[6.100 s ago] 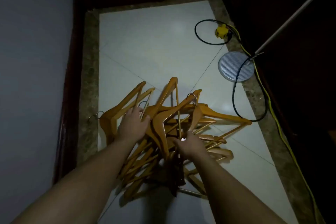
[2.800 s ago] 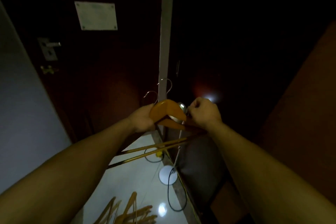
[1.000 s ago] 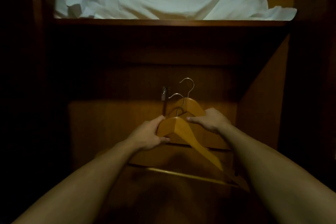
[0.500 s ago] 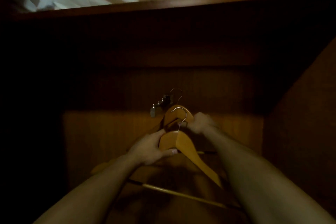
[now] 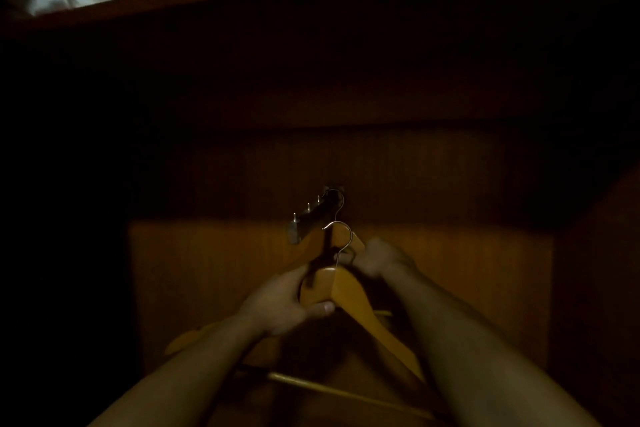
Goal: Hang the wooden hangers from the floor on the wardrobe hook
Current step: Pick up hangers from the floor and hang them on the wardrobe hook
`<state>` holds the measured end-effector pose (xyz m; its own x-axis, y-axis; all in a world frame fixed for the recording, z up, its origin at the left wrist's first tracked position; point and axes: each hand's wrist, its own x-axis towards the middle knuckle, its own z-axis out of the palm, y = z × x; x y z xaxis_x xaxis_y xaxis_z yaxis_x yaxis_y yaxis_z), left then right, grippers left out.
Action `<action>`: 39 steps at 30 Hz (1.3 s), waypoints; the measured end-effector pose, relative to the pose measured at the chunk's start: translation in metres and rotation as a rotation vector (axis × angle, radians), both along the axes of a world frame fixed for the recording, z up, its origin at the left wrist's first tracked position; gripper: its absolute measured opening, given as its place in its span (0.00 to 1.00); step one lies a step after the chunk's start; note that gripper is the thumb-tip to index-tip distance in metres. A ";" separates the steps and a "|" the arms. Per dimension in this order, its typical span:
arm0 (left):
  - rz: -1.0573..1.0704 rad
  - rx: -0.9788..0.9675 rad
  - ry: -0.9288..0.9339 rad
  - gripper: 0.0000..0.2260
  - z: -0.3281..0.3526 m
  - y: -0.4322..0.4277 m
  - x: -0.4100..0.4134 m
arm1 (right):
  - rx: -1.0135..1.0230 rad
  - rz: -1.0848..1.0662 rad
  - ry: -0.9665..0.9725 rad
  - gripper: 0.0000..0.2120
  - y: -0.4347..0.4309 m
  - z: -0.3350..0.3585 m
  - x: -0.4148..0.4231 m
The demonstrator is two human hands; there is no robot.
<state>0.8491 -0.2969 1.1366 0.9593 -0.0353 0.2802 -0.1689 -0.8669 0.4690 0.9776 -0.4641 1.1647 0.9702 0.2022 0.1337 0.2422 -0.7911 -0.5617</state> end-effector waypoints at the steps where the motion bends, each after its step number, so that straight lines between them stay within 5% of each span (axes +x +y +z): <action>1: 0.004 -0.001 0.002 0.31 0.000 0.000 0.001 | -0.002 -0.003 0.007 0.27 0.001 -0.001 0.001; 10: -0.025 0.031 0.021 0.31 0.000 -0.003 -0.003 | 0.062 -0.037 0.011 0.28 -0.012 0.004 -0.019; 17: -0.072 0.074 0.020 0.17 0.004 -0.007 -0.008 | 0.237 -0.016 -0.080 0.33 -0.039 0.009 -0.061; 21: -0.105 -0.053 -0.037 0.21 0.015 -0.012 -0.015 | 0.393 0.206 0.043 0.37 -0.053 0.011 -0.098; 24: -0.109 -0.209 -0.085 0.25 0.027 -0.015 -0.019 | 0.288 0.282 0.175 0.29 -0.060 0.002 -0.120; 29: -0.117 -0.258 -0.063 0.26 0.038 -0.019 -0.010 | 0.212 0.192 0.025 0.18 -0.067 -0.006 -0.126; 33: -0.067 -0.268 -0.113 0.22 0.034 -0.020 0.005 | 0.139 0.143 -0.098 0.22 -0.068 0.002 -0.113; 39: 0.103 -0.036 -0.138 0.13 0.029 0.002 0.026 | 0.100 0.116 -0.079 0.23 -0.055 0.006 -0.073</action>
<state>0.8747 -0.2947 1.1655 0.9098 0.0742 0.4084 -0.1444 -0.8658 0.4790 0.9051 -0.5195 1.1709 0.9268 0.2940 0.2338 0.3753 -0.6964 -0.6118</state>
